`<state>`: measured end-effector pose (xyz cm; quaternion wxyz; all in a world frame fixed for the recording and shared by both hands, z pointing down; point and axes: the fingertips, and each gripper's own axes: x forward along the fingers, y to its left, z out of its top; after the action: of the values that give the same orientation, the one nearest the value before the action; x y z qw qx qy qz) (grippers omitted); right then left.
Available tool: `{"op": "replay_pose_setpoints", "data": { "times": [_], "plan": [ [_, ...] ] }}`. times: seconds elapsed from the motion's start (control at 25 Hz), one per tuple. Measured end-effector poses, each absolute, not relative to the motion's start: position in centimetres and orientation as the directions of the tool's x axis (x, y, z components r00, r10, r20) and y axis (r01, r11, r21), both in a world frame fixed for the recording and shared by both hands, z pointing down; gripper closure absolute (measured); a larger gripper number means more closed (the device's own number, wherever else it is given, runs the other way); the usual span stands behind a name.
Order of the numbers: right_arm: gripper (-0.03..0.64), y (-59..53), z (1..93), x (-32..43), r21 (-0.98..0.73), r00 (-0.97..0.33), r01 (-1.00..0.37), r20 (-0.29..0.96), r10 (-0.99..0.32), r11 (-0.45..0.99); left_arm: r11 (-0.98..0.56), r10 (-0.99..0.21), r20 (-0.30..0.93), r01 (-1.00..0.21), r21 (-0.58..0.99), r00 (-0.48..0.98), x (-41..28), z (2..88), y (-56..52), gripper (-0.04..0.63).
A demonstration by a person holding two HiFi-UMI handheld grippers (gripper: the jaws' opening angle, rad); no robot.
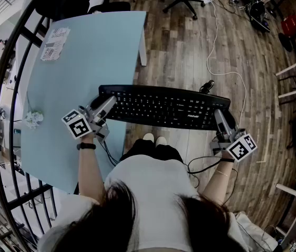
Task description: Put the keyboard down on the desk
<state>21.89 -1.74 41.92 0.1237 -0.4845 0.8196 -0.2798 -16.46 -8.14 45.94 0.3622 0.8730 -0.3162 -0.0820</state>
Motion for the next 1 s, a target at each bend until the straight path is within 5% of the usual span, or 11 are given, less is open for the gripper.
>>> {"op": "replay_pose_setpoints", "data": {
  "times": [0.64,0.88,1.0],
  "plan": [
    [0.456,-2.0,42.4,21.9,-0.59,-0.512,-0.715,0.075,-0.856,0.376,-0.547,-0.623,0.084,-0.51,0.665,0.778,-16.5,45.8,-8.1,0.351],
    [0.456,-17.1,42.2,25.6,-0.567,-0.53,-0.719,0.072,-0.845,0.402,-0.545,-0.636,0.06,-0.504,0.67,0.769,-12.6,46.7,-22.7,0.351],
    [0.456,-11.8,41.3,26.7,-0.56,-0.459,-0.755,0.077,-0.885,0.343,-0.58,-0.586,0.051,-0.462,0.671,0.809,-11.1,46.0,-19.9,0.35]
  ]
}}
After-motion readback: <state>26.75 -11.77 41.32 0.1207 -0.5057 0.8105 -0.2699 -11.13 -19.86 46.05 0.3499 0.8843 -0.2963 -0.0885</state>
